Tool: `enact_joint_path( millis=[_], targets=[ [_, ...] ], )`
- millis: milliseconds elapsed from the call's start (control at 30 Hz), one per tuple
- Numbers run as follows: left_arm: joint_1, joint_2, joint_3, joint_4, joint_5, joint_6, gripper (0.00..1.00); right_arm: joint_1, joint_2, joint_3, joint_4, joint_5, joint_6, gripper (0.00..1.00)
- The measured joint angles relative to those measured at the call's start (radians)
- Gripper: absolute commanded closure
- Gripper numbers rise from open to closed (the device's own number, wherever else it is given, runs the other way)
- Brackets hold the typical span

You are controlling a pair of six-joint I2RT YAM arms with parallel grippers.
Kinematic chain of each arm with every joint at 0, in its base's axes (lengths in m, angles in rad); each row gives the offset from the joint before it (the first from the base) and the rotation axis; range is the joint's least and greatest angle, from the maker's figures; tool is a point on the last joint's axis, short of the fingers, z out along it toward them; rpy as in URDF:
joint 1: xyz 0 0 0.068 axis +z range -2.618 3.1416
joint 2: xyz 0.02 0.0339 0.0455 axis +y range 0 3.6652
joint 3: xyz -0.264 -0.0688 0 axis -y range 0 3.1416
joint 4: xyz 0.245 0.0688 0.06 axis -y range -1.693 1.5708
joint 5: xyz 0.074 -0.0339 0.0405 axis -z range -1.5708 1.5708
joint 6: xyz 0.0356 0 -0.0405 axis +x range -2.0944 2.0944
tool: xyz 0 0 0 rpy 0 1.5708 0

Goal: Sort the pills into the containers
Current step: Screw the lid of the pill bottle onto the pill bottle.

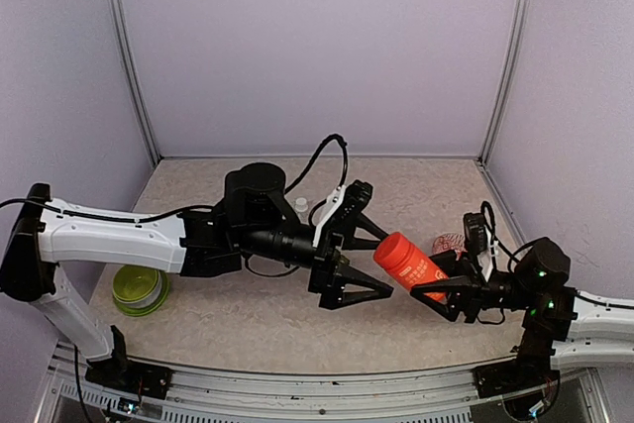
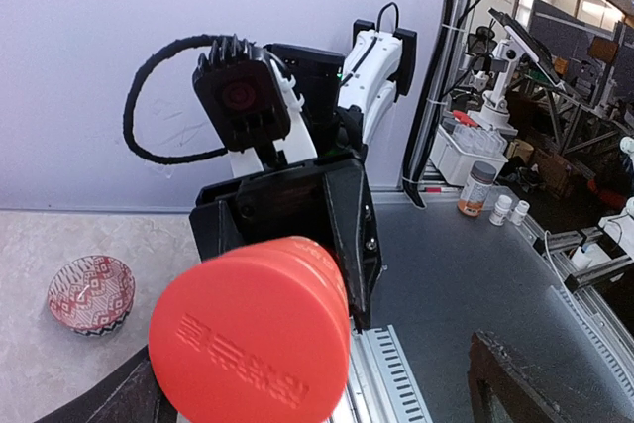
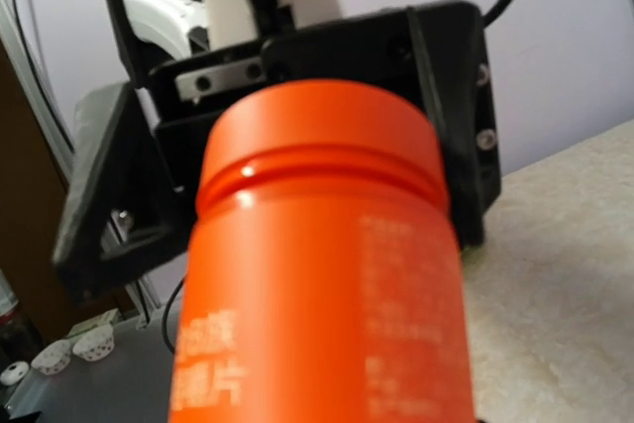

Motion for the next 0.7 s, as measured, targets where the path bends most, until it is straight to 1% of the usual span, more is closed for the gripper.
enact_joint_path(
  millis=[100, 200, 433, 600, 700],
  targets=[
    [-0.002, -0.024, -0.038, 0.012, -0.01, -0.023, 0.01, 0.001, -0.012, 0.008, -0.015, 0.008, -0.007, 0.97],
    [-0.011, -0.039, -0.066, 0.032, -0.015, -0.07, 0.01, 0.0, -0.023, 0.028, -0.024, 0.058, -0.027, 0.97],
    [-0.031, -0.044, -0.103, 0.108, -0.064, -0.265, 0.01, -0.001, -0.023, 0.047, -0.061, 0.155, -0.122, 0.98],
    [-0.029, -0.044, -0.103, 0.152, -0.131, -0.372, 0.01, -0.001, 0.003, 0.06, -0.085, 0.197, -0.177, 0.98],
    [-0.027, -0.044, -0.107, 0.16, -0.183, -0.411, 0.01, -0.001, 0.013, 0.068, -0.098, 0.213, -0.193, 0.98]
  ],
)
